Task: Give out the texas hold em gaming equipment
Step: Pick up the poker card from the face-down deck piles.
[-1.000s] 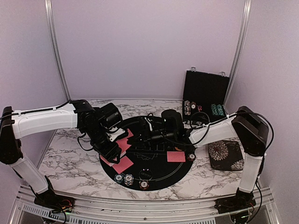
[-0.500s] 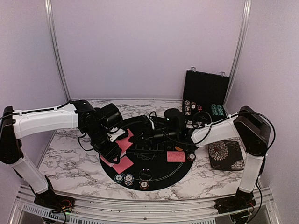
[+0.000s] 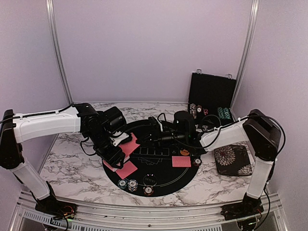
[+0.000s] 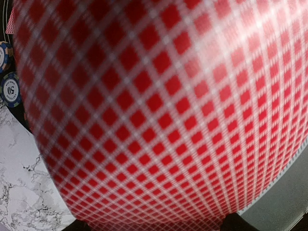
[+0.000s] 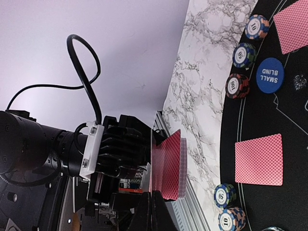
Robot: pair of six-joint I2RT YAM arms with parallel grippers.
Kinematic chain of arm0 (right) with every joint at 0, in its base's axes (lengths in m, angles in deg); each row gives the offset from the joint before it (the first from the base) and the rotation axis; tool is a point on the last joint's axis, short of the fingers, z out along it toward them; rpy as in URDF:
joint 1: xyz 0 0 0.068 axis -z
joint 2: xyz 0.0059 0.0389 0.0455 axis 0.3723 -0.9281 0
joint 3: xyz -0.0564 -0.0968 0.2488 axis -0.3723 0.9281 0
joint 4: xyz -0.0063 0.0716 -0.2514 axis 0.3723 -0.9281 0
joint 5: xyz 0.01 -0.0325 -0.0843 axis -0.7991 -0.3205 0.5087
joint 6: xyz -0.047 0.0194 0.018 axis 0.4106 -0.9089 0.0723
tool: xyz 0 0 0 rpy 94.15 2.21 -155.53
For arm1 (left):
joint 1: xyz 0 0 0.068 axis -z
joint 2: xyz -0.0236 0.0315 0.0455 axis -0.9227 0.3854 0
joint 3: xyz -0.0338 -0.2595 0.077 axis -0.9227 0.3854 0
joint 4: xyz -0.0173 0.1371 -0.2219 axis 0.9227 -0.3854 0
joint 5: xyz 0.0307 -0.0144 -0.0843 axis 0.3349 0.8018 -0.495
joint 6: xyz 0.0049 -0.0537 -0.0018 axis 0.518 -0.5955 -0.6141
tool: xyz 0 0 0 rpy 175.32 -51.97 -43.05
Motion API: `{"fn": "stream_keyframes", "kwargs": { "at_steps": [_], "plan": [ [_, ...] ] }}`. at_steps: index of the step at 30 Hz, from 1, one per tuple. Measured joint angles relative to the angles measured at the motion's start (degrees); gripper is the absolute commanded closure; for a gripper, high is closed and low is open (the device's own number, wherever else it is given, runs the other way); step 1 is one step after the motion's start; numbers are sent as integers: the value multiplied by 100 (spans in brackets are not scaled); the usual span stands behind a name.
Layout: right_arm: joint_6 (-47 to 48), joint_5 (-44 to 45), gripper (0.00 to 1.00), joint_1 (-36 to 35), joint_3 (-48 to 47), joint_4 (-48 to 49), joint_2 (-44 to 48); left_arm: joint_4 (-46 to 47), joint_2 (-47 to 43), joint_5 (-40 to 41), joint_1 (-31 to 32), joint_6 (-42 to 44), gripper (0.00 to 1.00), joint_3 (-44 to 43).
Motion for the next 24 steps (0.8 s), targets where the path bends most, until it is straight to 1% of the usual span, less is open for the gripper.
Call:
{"fn": "stream_keyframes", "kwargs": {
  "at_steps": [24],
  "plan": [
    [-146, -127, 100, 407, 136, 127, 125, 9, -4, -4, -232, 4, 49, 177]
  ]
}}
